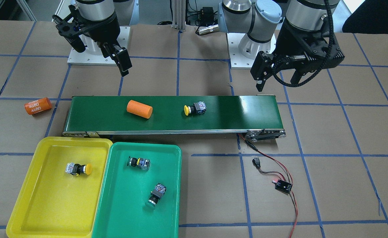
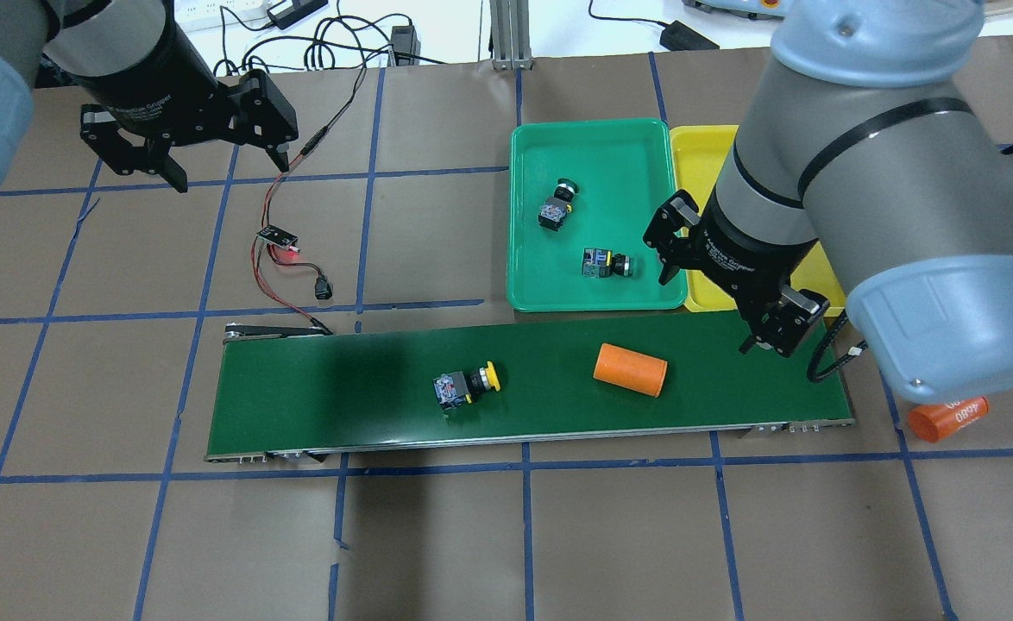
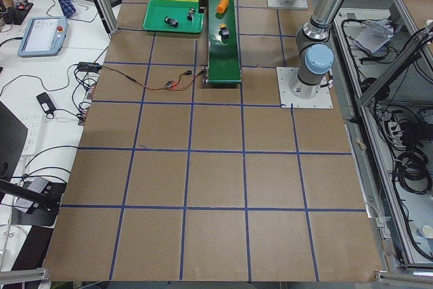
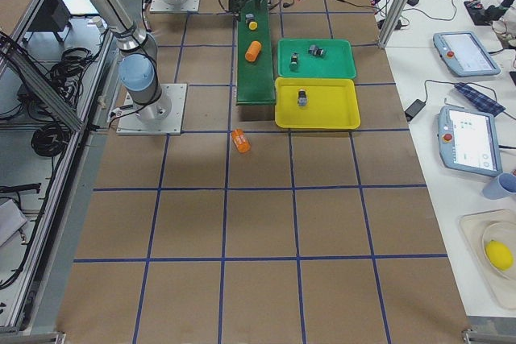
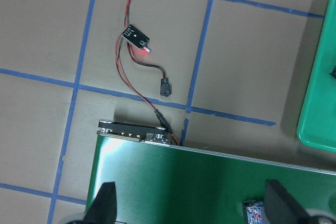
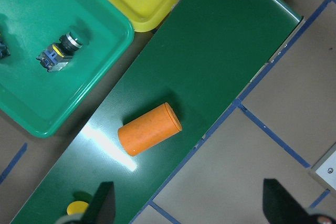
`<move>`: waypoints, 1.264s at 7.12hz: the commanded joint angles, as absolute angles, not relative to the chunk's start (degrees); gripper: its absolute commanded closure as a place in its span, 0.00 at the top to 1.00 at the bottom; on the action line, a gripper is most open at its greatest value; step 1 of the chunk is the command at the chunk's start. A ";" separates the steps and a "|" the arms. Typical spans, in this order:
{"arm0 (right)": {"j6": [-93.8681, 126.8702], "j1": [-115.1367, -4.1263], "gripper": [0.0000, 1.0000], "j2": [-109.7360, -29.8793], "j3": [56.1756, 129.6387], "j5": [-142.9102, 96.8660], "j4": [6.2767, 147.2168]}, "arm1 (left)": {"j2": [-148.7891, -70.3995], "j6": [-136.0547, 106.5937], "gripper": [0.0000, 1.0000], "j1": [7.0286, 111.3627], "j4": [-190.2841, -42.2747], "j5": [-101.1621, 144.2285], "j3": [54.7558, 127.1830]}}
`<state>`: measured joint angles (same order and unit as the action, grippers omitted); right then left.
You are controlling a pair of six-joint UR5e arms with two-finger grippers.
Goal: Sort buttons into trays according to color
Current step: 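Lower the right gripper to the belt beside the orange cylinder and yellow button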
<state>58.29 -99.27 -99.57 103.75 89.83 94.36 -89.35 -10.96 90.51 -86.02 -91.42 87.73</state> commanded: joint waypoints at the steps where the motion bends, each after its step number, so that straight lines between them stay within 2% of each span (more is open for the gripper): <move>1: 58.18 -99.32 1.00 -99.49 103.80 89.82 94.13 | -89.12 -10.90 1.00 90.79 -85.96 -91.41 87.71; 9: 58.36 -99.32 1.00 -99.67 105.29 89.74 94.40 | -88.86 -11.16 1.00 90.88 -84.29 -91.49 87.98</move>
<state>58.25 -99.31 -99.73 105.29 89.83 94.36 -88.84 -11.13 90.88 -84.84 -91.50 87.88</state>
